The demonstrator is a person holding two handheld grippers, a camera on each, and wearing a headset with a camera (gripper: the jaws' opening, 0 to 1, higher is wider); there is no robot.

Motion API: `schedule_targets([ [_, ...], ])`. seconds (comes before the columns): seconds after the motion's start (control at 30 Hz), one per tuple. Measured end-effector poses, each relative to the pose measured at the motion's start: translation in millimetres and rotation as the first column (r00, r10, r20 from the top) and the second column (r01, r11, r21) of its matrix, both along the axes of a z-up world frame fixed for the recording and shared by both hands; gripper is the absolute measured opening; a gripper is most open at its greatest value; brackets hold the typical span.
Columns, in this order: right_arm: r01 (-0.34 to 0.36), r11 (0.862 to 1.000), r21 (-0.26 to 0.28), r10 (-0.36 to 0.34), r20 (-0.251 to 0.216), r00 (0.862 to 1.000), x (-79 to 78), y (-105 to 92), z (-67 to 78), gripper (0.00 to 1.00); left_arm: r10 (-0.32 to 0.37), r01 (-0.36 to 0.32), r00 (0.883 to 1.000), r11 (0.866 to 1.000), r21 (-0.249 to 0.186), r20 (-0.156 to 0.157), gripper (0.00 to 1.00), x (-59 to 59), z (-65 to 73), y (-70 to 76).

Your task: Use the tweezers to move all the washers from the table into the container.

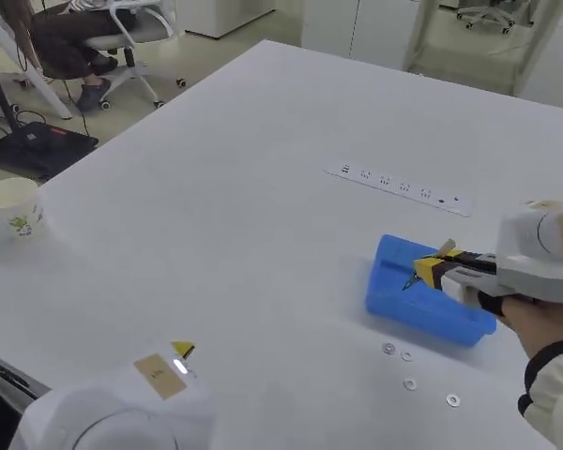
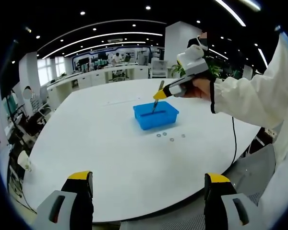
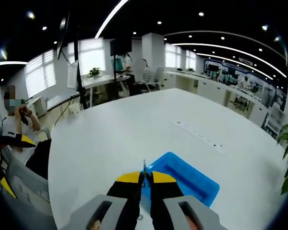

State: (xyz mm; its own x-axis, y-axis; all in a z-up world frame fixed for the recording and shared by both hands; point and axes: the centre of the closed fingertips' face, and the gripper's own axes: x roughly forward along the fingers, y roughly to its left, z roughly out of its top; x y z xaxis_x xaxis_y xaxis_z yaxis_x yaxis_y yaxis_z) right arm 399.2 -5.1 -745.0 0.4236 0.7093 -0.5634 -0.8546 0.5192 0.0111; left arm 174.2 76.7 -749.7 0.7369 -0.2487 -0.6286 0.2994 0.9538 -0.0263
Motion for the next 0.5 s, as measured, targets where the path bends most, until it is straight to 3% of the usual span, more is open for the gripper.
schedule_targets([
  [0.5, -0.014, 1.0, -0.017, 0.013, -0.049, 0.999, -23.9, -1.9, -19.3, 0.02, 0.011, -0.011, 1.0, 1.0, 0.02, 0.011, 0.99, -1.4, 1.2, 5.4],
])
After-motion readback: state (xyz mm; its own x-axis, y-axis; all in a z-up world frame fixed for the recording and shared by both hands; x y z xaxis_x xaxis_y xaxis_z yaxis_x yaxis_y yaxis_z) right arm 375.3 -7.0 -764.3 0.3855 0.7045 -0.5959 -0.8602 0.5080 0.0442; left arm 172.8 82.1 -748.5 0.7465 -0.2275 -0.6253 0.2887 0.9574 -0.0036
